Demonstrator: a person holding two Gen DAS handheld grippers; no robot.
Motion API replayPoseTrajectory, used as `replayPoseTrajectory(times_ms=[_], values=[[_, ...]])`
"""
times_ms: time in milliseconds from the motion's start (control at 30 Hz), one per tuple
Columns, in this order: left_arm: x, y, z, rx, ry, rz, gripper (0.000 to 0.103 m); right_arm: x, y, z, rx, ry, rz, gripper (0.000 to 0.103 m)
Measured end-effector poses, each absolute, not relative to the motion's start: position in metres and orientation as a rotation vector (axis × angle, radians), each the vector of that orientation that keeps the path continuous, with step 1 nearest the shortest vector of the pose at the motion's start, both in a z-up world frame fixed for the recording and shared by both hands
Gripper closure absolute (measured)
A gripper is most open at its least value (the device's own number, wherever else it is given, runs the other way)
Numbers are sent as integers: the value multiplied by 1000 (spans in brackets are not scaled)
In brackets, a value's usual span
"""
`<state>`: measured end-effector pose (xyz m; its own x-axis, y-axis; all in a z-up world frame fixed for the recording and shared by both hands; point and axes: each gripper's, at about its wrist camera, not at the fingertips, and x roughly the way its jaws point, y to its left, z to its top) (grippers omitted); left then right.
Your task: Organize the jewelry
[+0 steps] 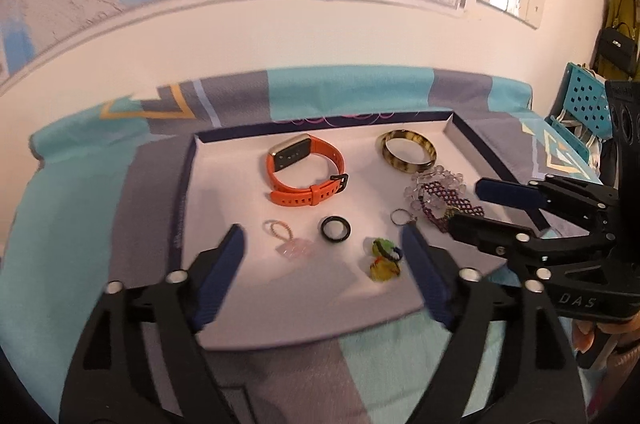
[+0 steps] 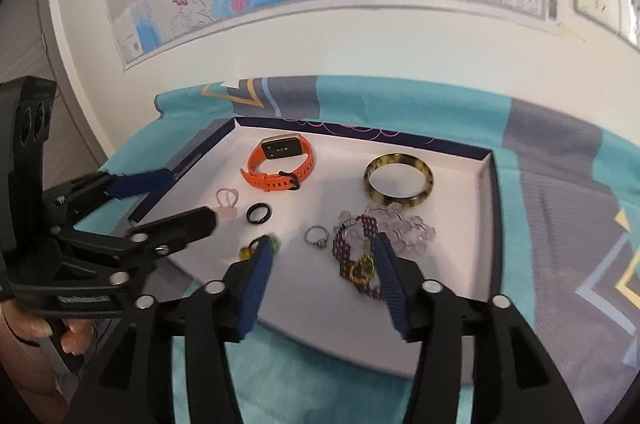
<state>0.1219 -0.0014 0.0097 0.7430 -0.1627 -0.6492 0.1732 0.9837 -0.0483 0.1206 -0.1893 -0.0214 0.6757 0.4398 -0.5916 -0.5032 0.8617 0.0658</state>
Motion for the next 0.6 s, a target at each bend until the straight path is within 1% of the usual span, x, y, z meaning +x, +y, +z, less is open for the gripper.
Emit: replayPoseTrajectory(times_ms=[33, 67, 100, 167, 233, 267, 400, 500, 600], values=[[117, 0, 12, 15, 698, -182, 6, 114, -191, -20, -109, 622, 525, 36], [108, 2, 14, 19, 675, -179, 5, 106, -192, -19, -112, 603, 517, 27], [101, 3, 16, 24, 663, -174, 5, 101, -194, -18, -116, 591, 511, 25], [91, 5, 16, 25, 658, -157, 5, 90, -196, -20, -121, 579, 498, 15], [81, 6, 14, 19, 657, -145, 5, 78, -198, -24, -127, 568, 481, 11], [75, 7, 12, 17, 659, -134, 5, 73, -199, -27, -132, 564, 469, 7], [59, 8, 6, 2, 666, -98, 5, 53, -199, -40, -153, 575, 426, 7], [50, 8, 2, 1, 679, -65, 5, 43, -204, -38, -132, 564, 409, 7], [43, 10, 2, -26, 676, -49, 5, 37, -203, -41, -131, 595, 412, 7]])
